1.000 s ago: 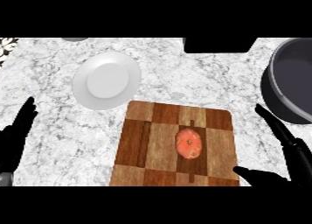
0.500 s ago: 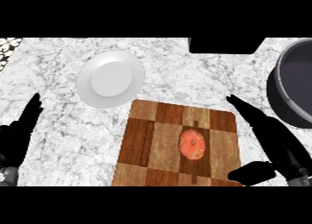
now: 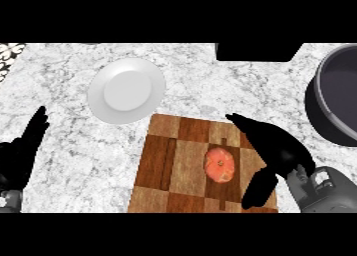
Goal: Pick the squash from the cutting board and place it in the pot
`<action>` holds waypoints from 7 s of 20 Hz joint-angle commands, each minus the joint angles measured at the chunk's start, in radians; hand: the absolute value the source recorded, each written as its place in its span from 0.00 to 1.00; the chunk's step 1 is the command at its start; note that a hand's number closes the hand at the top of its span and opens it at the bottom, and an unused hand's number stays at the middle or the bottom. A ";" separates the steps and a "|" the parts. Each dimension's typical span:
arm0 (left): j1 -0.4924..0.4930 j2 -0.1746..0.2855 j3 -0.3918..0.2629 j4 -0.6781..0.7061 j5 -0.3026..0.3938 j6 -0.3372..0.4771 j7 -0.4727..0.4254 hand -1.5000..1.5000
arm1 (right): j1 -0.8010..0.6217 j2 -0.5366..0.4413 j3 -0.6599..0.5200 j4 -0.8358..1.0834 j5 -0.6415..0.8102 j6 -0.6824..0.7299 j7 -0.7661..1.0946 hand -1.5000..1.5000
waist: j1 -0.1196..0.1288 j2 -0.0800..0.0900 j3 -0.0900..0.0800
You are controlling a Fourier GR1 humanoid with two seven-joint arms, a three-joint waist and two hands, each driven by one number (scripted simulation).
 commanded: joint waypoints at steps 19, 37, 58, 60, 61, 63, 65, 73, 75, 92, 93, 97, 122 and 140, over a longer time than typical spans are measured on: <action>0.043 -0.068 0.039 -0.029 -0.080 -0.016 0.004 0.50 | -0.139 0.306 0.075 0.329 0.104 0.146 0.175 0.00 | -0.016 -0.003 0.001; 0.074 -0.097 0.134 -0.071 -0.111 -0.130 0.027 0.50 | -0.055 0.379 -0.049 0.507 0.335 0.221 -0.069 0.00 | -0.016 -0.002 0.002; -0.015 -0.160 0.161 -0.048 -0.174 -0.154 0.070 0.50 | -0.146 0.279 -0.331 0.655 0.541 0.049 -0.332 1.00 | -0.013 0.002 0.002; 0.027 -0.167 0.161 -0.073 -0.174 -0.157 0.061 0.50 | -0.135 0.265 -0.313 0.680 0.618 -0.022 -0.323 1.00 | -0.011 0.001 0.002; 0.073 -0.148 0.177 -0.075 -0.175 -0.167 0.016 0.50 | -0.116 0.232 -0.306 0.622 0.642 -0.043 -0.326 1.00 | -0.012 -0.001 0.002; -0.020 -0.165 0.173 -0.046 -0.187 -0.138 0.079 0.50 | -0.106 0.208 -0.279 0.535 0.685 -0.050 -0.305 1.00 | -0.028 -0.003 0.002; 0.072 -0.201 0.136 -0.093 -0.208 -0.123 0.046 0.50 | -0.152 0.201 -0.284 0.489 0.744 -0.098 -0.233 1.00 | -0.022 -0.009 0.001; 0.052 -0.149 0.185 -0.096 -0.180 -0.171 0.046 0.50 | -0.179 0.110 -0.325 0.331 0.941 -0.250 -0.147 1.00 | -0.021 -0.005 0.002; 0.063 -0.140 0.208 -0.070 -0.136 -0.210 0.030 0.50 | -0.229 0.083 -0.431 0.251 0.848 -0.206 -0.152 1.00 | -0.026 -0.007 0.002; 0.009 -0.217 0.178 -0.065 -0.226 -0.155 0.062 0.50 | -0.273 -0.045 -0.783 0.627 0.702 -0.429 -0.585 1.00 | -0.011 0.001 0.002; 0.053 -0.227 0.162 -0.059 -0.236 -0.162 0.006 0.50 | -0.319 -0.080 -0.790 0.726 0.711 -0.422 -0.624 1.00 | -0.002 0.004 0.002; 0.000 -0.180 0.201 -0.058 -0.210 -0.205 0.054 0.50 | -0.428 -0.101 -0.811 0.961 0.737 -0.486 -0.710 1.00 | 0.004 0.006 0.002; -0.034 -0.197 0.178 -0.084 -0.216 -0.229 0.060 0.50 | -0.548 -0.162 -1.028 1.602 0.626 -0.639 -1.135 0.00 | 0.067 0.032 0.008; -0.012 -0.220 0.198 -0.070 -0.223 -0.209 0.063 0.50 | -0.543 -0.259 -1.352 1.591 0.247 -0.407 -1.422 0.00 | 0.015 0.015 0.005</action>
